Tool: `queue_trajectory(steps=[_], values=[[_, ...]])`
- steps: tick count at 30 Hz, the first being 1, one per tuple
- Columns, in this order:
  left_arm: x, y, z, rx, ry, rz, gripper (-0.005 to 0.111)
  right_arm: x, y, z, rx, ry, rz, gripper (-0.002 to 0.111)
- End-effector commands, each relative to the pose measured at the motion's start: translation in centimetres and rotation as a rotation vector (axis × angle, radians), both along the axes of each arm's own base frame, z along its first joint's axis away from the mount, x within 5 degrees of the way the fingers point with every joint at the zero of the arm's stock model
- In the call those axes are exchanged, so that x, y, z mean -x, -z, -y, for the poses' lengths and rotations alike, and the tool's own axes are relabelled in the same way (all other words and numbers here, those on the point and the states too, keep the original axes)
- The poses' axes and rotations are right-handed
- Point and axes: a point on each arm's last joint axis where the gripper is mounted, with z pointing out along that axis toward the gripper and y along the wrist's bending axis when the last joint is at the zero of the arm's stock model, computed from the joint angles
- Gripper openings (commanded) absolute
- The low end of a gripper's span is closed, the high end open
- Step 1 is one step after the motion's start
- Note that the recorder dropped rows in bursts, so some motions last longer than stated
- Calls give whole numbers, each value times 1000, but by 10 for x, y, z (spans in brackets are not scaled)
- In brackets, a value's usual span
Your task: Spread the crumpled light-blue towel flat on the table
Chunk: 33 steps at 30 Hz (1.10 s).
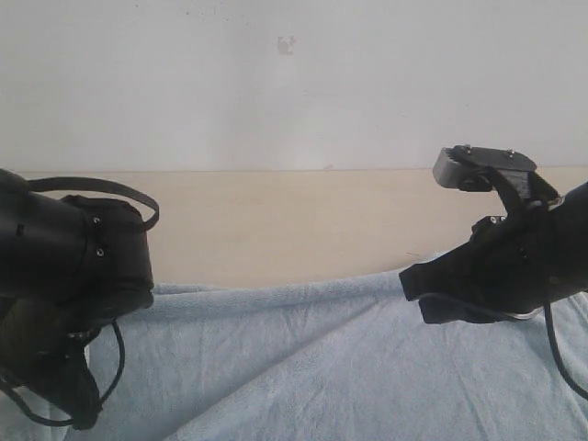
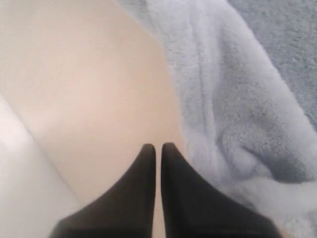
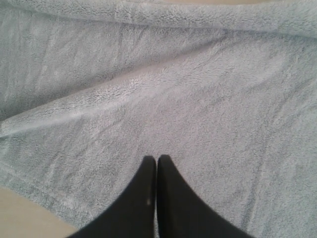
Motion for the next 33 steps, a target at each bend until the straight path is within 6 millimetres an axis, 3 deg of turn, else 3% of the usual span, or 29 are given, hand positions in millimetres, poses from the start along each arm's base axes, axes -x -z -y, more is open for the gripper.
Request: queue_trajectory(steps=[1, 6, 9, 12, 17, 22, 29, 33], values=[[5, -24, -1, 78, -54, 115, 4, 2, -2, 0, -3, -10, 6, 0], [7, -41, 28, 551, -1, 189, 4, 2, -2, 0, -8, -5, 8, 0], [5, -43, 43, 701, 125, 180, 4, 2, -2, 0, -8, -6, 6, 0], [-2, -34, 38, 646, 137, 172, 4, 3, -1, -1, -7, -12, -3, 0], [-13, -11, 3, 396, 12, 92, 4, 3, -1, -1, -7, -13, -5, 0], [-16, 7, -18, 302, -86, 11, 4, 3, -1, -1, -7, -13, -5, 0], [-10, 14, -30, 211, -114, 3, 4, 3, -2, -1, -19, -6, -9, 0], [-9, 12, -20, 342, -118, 8, 4, 1, -3, -2, -34, 11, 2, 0]])
